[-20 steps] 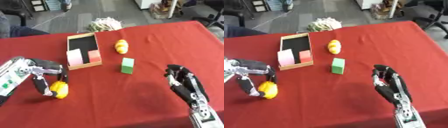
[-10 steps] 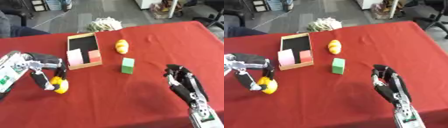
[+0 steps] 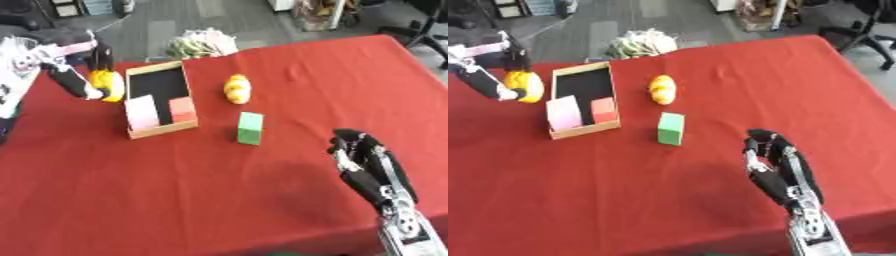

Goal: Pick up objects on the table and place them in the box.

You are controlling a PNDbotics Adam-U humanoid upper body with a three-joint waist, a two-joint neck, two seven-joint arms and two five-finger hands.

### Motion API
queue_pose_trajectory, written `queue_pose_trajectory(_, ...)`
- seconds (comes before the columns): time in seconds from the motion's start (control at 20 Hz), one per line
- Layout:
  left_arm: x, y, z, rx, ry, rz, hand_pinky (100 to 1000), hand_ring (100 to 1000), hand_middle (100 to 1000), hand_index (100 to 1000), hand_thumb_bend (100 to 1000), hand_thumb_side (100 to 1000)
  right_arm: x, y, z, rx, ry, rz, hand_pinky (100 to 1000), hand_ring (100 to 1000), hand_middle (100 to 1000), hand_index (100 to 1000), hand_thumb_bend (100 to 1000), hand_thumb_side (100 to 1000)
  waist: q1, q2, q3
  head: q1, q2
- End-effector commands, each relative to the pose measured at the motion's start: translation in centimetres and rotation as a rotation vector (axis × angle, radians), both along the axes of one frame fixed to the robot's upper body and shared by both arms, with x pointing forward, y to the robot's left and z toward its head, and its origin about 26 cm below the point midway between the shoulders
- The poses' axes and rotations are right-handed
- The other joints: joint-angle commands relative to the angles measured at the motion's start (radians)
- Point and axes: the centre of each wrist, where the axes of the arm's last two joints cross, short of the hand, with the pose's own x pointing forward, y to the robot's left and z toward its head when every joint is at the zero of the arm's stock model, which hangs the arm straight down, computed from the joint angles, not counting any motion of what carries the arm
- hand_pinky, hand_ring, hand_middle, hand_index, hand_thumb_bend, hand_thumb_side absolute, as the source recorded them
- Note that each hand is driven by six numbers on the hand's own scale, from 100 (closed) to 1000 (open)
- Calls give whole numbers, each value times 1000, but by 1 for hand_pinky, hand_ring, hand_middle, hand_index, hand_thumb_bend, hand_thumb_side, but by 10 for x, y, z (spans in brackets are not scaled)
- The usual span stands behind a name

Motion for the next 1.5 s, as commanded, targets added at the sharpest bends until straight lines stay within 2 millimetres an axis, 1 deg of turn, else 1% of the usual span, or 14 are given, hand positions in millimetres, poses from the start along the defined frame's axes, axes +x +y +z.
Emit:
queue_pose_trajectory(0.05, 13, 11, -4, -21, -98, 124, 717, 554, 522, 663, 417, 100, 4, 1, 11, -8, -36, 26, 721, 611, 607, 739, 100, 290, -5, 16, -14, 12, -32)
queue_pose_trajectory(0.25, 19, 16, -14, -40, -178, 208, 734, 572, 541, 685, 444, 100, 7, 3, 15, -8, -50, 37, 721, 611, 607, 739, 100, 290, -4, 40, -42, 22, -54)
queue_pose_trajectory(0.45, 20, 18, -19, -84, -234, 227, 751, 587, 559, 702, 468, 100, 8, 4, 18, -8, -59, 41, 721, 611, 607, 739, 100, 289, -2, 54, -56, 23, -64)
queue_pose_trajectory(0.55, 20, 17, -19, -100, -243, 216, 778, 665, 651, 781, 579, 100, 9, 4, 18, -7, -61, 41, 720, 611, 607, 739, 100, 291, -1, 57, -58, 23, -64)
queue_pose_trajectory(0.6, 20, 16, -19, -106, -247, 207, 784, 678, 666, 793, 609, 108, 9, 4, 19, -7, -61, 42, 720, 611, 607, 739, 100, 293, -1, 58, -59, 22, -64)
queue_pose_trajectory(0.8, 19, 12, -17, -139, -257, 175, 790, 702, 706, 814, 678, 195, 9, 5, 19, -6, -62, 44, 721, 611, 607, 739, 100, 293, 0, 58, -60, 21, -64)
queue_pose_trajectory(0.9, 18, 10, -15, -153, -264, 158, 788, 699, 705, 816, 689, 214, 9, 5, 19, -6, -63, 43, 721, 611, 607, 739, 100, 294, -1, 58, -60, 20, -63)
queue_pose_trajectory(1.05, 15, 10, -5, -192, -296, 127, 781, 684, 689, 812, 680, 220, 9, 4, 19, -6, -63, 38, 721, 611, 607, 739, 100, 295, -2, 56, -56, 16, -64)
queue_pose_trajectory(1.2, 7, 13, 13, -273, -350, 89, 775, 668, 672, 806, 659, 234, 9, 2, 17, -12, -56, 26, 721, 611, 607, 740, 100, 291, 0, 47, -41, 9, -57)
queue_pose_trajectory(1.3, -3, 19, 28, -338, -399, 62, 771, 658, 660, 801, 646, 226, 12, -2, 20, -30, -65, 17, 721, 611, 607, 742, 100, 278, 1, 37, -25, 4, -47)
queue_pose_trajectory(1.35, -10, 23, 35, -376, -422, 47, 769, 652, 654, 798, 566, 315, 14, -5, 24, -46, -75, 14, 721, 611, 607, 742, 100, 375, 1, 32, -15, 1, -42)
queue_pose_trajectory(1.4, -18, 26, 41, -416, -440, 30, 767, 649, 650, 796, 634, 217, 17, -8, 29, -66, -89, 14, 721, 611, 607, 743, 100, 313, 2, 27, -5, -2, -37)
queue_pose_trajectory(1.45, -27, 29, 46, -454, -451, 12, 766, 648, 649, 795, 631, 214, 20, -12, 34, -88, -103, 13, 721, 611, 607, 744, 100, 253, 2, 22, 5, -5, -33)
queue_pose_trajectory(1.5, -36, 31, 49, -488, -458, -7, 765, 645, 645, 792, 623, 211, 23, -16, 41, -114, -120, 13, 722, 613, 609, 747, 100, 228, 2, 17, 15, -9, -28)
